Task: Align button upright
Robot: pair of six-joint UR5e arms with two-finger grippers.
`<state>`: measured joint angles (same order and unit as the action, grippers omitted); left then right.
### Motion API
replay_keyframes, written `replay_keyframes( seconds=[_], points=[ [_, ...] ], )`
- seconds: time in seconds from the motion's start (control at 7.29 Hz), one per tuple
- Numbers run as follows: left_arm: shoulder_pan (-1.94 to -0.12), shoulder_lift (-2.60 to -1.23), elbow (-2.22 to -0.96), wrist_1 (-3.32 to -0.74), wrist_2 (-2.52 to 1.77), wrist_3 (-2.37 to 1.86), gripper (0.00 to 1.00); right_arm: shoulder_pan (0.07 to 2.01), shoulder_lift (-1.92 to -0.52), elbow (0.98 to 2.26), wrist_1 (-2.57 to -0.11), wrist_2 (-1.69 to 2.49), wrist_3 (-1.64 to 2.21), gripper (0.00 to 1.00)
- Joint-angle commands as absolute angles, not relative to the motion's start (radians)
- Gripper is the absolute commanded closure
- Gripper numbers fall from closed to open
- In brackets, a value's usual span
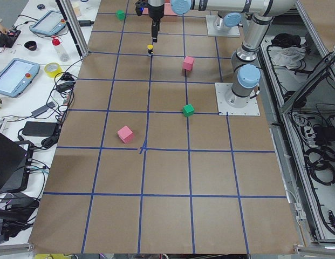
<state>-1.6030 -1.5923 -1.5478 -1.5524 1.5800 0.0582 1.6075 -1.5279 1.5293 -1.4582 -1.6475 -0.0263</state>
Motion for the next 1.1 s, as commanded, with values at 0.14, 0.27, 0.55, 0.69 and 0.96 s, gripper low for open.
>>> replay_keyframes(
  seconds=[0.14, 0.27, 0.55, 0.69, 0.96],
  points=[
    [-1.603, -1.592, -1.548, -1.552, 1.58, 0.058, 0.0, 1.608, -1.528, 1.529, -1.46, -1.647, -0.028, 0.0],
    [-1.603, -1.592, -1.548, -1.552, 1.58, 0.058, 0.0, 1.608, -1.528, 1.529, -1.466, -1.649, -0.029, 0.0],
    [-1.603, -1.591, -1.548, -1.552, 1.58, 0.058, 0.0, 1.609, -1.528, 1.529, -1.474, -1.651, -0.032, 0.0],
    [-1.603, -1.591, -1.548, -1.552, 1.58, 0.058, 0.0, 1.609, -1.528, 1.529, -1.474, -1.651, -0.032, 0.0],
    [-1.603, -1.591, -1.548, -1.552, 1.58, 0.06, 0.0, 1.609, -1.528, 1.529, -1.474, -1.649, -0.031, 0.0]
  ],
)
